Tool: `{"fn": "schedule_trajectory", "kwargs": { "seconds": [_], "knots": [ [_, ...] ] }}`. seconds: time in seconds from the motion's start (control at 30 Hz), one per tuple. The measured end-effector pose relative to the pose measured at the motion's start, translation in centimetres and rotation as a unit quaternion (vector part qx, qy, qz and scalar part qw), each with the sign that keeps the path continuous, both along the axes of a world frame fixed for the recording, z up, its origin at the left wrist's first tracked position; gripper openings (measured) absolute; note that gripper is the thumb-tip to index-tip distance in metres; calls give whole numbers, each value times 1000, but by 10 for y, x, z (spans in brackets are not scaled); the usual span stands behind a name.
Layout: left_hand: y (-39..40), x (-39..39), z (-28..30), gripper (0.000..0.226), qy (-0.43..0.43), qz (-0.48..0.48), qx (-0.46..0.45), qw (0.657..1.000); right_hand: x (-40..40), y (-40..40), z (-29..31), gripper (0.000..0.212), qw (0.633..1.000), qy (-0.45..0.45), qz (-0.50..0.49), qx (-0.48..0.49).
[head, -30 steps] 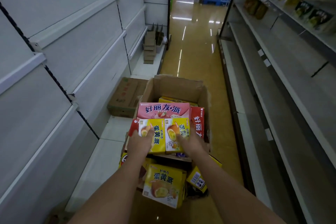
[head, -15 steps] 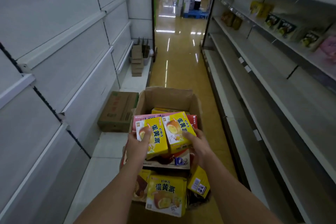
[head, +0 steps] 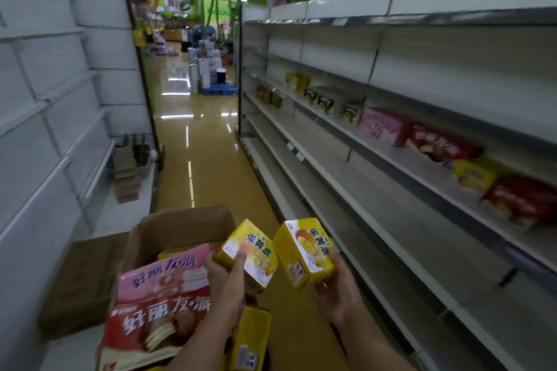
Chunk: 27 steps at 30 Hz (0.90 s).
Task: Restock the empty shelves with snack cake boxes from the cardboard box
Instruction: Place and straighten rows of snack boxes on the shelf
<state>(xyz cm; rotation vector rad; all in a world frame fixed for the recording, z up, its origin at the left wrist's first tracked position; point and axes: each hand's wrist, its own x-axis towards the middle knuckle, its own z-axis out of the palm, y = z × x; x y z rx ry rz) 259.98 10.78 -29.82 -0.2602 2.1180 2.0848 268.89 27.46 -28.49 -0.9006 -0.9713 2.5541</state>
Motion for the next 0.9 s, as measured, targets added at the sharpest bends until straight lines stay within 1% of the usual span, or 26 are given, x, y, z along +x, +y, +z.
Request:
{"fn": "schedule_trajectory", "kwargs": {
  "seconds": [0.07, 0.13, 0.2, 0.23, 0.3, 0.37, 0.43, 0.5, 0.6, 0.8, 0.9],
  "knots": [
    [30, 18, 2, 68, 7, -30, -7, 999, 28, 21, 6, 55, 1000, 11, -14, 0],
    [58, 41, 9, 69, 0, -74, -30, 997, 58, 38, 9, 72, 1000, 19, -20, 4],
    [88, 68, 16, 66, -5, -121, -38, 992, 92, 55, 16, 80, 998, 33, -46, 7],
    [102, 81, 20, 64, -12, -139, -34, 990, 108, 64, 17, 77, 998, 40, -57, 3],
    [126, 107, 26, 58, -13, -178, -26, 984, 140, 81, 21, 59, 995, 32, -92, 1],
    [148, 129, 26, 54, -21, -221, -4, 975, 170, 98, 26, 44, 990, 46, -136, 18],
    [165, 148, 27, 56, -36, -255, 24, 966, 196, 113, 27, 39, 983, 52, -170, 34],
    [182, 165, 31, 59, -37, -290, 41, 955, 220, 125, 30, 38, 977, 62, -198, 36],
    [203, 180, 37, 64, -29, -327, 57, 943, 246, 137, 34, 43, 967, 41, -250, 21],
    [229, 191, 47, 47, -31, -369, 82, 925, 267, 146, 39, 48, 944, 69, -323, 17],
    [235, 189, 50, 46, -26, -386, 88, 918, 262, 148, 40, 51, 940, 56, -337, 13]
  ]
}}
